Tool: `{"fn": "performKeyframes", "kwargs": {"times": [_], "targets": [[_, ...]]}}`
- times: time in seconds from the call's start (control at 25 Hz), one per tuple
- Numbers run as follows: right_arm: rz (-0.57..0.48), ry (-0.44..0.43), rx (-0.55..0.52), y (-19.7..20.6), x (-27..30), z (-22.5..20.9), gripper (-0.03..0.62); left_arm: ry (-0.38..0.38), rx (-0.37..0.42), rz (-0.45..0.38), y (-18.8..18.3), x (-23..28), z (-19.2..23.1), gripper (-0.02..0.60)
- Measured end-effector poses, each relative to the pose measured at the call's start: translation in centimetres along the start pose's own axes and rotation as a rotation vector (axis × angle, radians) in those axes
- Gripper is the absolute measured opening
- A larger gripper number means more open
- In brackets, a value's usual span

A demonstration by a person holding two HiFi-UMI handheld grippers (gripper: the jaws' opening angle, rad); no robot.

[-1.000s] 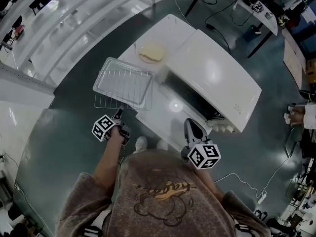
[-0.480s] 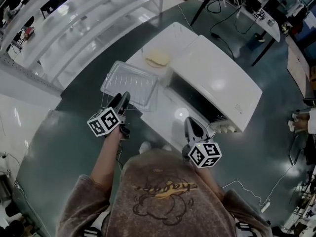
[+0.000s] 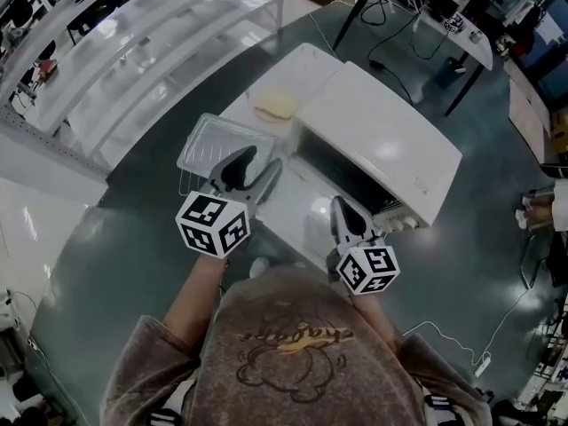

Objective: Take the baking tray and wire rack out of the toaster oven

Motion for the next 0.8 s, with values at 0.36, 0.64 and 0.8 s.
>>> {"fn": "performKeyframes", "kwargs": {"times": [0.36,0.64,0.8], "targets": [[-0.002,0.032,-0.045,0.7,0.0,0.2,-0.002,0.028,0.068,0.018,6.0,0.2,-0.9,0.003],[0.006,0.037,-0.051,2.0,-0.3,0.1,-0.002,-0.013,0.097,0.026,9.5,-0.7,-0.6,0.003],[0.009,0.041,-0.051,2.3,-0.6,0.1,-0.002,-0.028,0.089,0.016,9.7,-1.1,-0.6,0.003]]}}
Point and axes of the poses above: the fingertips, and each gripper's own axes: x forward along the fingers, z to its left, y out of its underside, the point moved 10 cm from there along -x, backward along the fingers, and after that the axes turned 9 degrees about -x, right-handed, at the moved point
